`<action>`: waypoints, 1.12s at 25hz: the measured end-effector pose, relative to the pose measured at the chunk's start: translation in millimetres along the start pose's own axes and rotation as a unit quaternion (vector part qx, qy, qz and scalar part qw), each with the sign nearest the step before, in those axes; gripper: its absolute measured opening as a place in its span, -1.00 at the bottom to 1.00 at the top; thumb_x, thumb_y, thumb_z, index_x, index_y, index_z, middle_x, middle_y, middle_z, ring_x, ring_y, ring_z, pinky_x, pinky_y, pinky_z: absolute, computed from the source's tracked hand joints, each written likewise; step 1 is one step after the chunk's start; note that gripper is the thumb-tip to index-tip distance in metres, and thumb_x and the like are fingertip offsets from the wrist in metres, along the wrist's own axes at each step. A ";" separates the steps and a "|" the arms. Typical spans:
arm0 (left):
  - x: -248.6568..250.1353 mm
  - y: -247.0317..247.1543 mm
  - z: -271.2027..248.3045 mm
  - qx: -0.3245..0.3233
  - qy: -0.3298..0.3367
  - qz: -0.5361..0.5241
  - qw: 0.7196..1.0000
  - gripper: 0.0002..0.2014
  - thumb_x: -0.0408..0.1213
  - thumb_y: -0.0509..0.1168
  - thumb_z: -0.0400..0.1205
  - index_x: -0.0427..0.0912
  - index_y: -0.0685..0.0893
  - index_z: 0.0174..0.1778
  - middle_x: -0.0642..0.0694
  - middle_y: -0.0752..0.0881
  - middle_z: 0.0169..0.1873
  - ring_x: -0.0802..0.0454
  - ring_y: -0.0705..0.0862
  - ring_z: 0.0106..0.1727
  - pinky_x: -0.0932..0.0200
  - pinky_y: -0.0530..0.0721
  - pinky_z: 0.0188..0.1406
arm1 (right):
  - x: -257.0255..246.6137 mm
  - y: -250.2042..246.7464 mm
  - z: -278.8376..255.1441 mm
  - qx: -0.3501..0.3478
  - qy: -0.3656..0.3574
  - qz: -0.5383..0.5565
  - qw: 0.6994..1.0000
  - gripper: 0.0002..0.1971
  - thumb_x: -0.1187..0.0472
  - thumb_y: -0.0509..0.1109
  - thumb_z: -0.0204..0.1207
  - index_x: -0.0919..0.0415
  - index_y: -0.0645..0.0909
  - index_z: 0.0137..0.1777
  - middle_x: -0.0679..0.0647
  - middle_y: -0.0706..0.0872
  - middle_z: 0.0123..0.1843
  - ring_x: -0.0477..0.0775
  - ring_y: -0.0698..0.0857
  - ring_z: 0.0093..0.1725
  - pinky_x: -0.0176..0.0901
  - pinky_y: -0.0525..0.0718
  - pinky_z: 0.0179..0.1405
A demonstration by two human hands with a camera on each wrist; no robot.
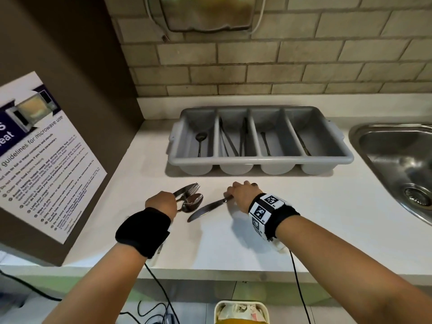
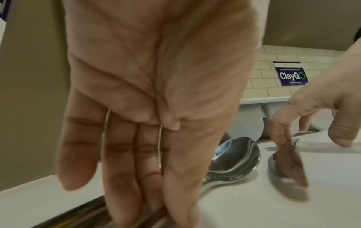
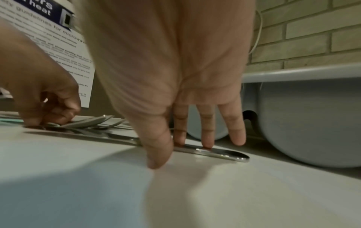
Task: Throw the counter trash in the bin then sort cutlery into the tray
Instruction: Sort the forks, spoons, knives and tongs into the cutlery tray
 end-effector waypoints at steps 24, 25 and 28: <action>9.4 -111.4 19.5 0.193 0.161 -0.401 0.881 -0.73 -0.38 0.10 0.66 -0.16 0.56 0.24 -0.29 0.71 0.10 -0.23 0.69 0.12 0.01 0.63 0.18 | 35.2 -19.3 -54.1 0.145 0.011 0.239 0.960 -0.78 0.29 0.13 0.64 0.13 0.51 0.21 0.22 0.72 0.02 0.28 0.65 0.04 0.06 0.59 0.07; 16.4 -114.4 34.7 0.180 0.134 -0.373 0.900 -0.69 -0.41 0.10 0.64 -0.23 0.54 0.29 -0.33 0.68 0.19 -0.27 0.65 0.22 0.03 0.59 0.26 | 35.3 -23.9 -55.4 0.164 0.019 0.235 0.958 -0.74 0.28 0.13 0.65 0.15 0.49 0.29 0.26 0.73 0.06 0.29 0.66 0.07 0.08 0.59 0.09; 36.2 -116.9 64.9 0.131 0.085 -0.299 0.941 -0.66 -0.41 0.10 0.63 -0.42 0.59 0.27 -0.38 0.63 0.30 -0.30 0.58 0.34 0.00 0.54 0.32 | 38.9 -33.5 -58.9 0.207 0.063 0.241 0.946 -0.72 0.28 0.10 0.64 0.20 0.43 0.33 0.32 0.72 0.03 0.34 0.68 0.05 0.11 0.63 0.04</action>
Point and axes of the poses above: each hand's wrist, its own z-axis towards the middle knuckle, its own y-axis out of the palm, x = y × z, the point moved 3 cm from there along z, towards the middle knuckle
